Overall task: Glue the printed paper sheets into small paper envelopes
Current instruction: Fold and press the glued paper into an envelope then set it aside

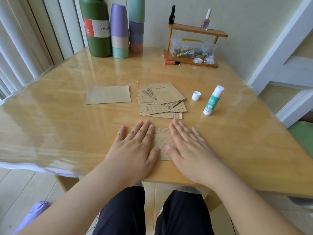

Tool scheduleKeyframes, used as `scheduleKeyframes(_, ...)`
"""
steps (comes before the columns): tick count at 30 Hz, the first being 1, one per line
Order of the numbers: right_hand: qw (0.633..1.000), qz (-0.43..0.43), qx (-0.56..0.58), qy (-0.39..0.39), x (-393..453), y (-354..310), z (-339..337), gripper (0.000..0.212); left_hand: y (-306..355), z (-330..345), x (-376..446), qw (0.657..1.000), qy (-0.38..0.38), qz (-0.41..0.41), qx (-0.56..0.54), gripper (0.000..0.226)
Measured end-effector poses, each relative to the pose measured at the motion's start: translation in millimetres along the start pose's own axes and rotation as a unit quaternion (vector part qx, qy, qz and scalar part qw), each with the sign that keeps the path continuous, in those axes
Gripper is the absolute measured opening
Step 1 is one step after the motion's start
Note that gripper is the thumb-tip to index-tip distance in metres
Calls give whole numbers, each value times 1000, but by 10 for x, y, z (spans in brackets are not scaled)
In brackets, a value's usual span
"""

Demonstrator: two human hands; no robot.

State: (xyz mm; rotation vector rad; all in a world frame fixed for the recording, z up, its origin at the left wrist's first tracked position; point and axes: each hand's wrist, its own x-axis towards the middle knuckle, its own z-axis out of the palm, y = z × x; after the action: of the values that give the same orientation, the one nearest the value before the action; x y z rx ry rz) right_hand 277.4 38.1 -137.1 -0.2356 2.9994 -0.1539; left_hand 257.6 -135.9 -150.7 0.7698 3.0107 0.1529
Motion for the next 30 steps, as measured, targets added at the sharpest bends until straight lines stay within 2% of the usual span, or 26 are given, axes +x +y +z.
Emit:
scheduleKeyframes(4, 1000, -4, 15, 12, 9, 27, 27, 63, -2, -10, -12, 1000, 9, 5, -8, 89)
scheduleKeyframes(7, 992, -27, 107, 53, -2, 64, -2, 66, -32, -53, -71, 999, 36, 30, -27, 81)
scheduleKeyframes(10, 958, -16, 257, 125, -81, 138, -102, 61, -109, -98, -126, 995, 63, 62, -55, 77)
scheduleKeyframes(14, 920, 48, 337, 194, -182, 268, -198, 54, -193, -58, -147, 991, 20, 117, -60, 79)
scheduleKeyframes(19, 912, 64, 349, 207, -261, 320, -139, 52, -193, 19, -270, 983, 74, 170, -3, 64)
scheduleKeyframes(24, 908, 64, 353, 217, -290, 353, -80, 50, -192, 101, -430, 975, 111, 191, -10, 60)
scheduleKeyframes(30, 922, 39, 322, 211, -294, 369, -90, 47, -147, 111, -495, 965, 155, 213, 6, 49)
